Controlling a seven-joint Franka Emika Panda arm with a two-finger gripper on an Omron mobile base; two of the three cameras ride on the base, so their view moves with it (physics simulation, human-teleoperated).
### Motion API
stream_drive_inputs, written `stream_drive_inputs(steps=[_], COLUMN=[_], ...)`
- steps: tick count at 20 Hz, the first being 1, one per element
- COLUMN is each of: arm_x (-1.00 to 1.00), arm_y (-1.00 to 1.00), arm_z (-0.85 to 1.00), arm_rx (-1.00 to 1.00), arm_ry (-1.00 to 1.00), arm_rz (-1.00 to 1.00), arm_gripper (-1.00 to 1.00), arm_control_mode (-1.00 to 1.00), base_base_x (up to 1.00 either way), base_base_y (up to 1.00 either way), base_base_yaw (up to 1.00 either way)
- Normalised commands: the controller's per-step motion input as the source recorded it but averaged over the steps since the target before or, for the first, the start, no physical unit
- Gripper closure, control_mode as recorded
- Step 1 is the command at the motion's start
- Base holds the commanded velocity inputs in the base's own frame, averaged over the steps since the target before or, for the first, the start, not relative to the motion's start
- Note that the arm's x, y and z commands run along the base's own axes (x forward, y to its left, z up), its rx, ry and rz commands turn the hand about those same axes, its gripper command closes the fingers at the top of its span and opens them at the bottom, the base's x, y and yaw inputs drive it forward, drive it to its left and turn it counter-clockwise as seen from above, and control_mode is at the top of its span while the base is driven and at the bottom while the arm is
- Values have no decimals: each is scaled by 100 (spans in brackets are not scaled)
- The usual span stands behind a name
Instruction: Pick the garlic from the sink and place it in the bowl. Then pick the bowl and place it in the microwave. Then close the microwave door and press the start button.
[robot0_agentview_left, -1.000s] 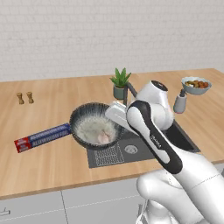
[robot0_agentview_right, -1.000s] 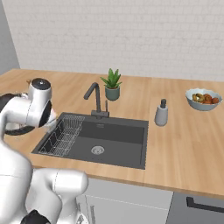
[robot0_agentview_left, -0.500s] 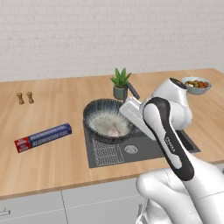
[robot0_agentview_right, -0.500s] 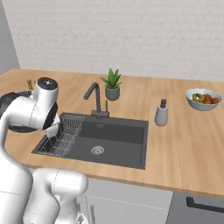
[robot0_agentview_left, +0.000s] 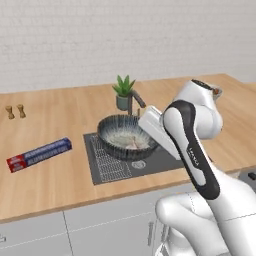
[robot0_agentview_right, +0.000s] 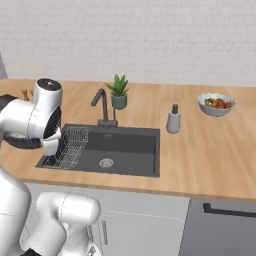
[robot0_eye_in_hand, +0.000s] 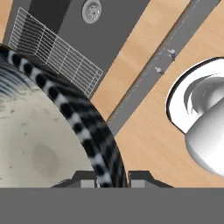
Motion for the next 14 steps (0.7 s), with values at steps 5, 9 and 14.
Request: stream_drive_inputs(steps=[5, 9, 14], arm_x=[0, 0, 0], arm_y=[0, 0, 0], arm_z=[0, 0, 0], arm_rx=[0, 0, 0], arm_ry=[0, 0, 0], arm_rz=[0, 0, 0], arm_gripper=[100, 100, 100], arm_control_mode=[100, 100, 100], base_base_x=[-65, -23, 0], base_base_y=[-4, -20, -30], base_base_yaw=[-67, -77, -85])
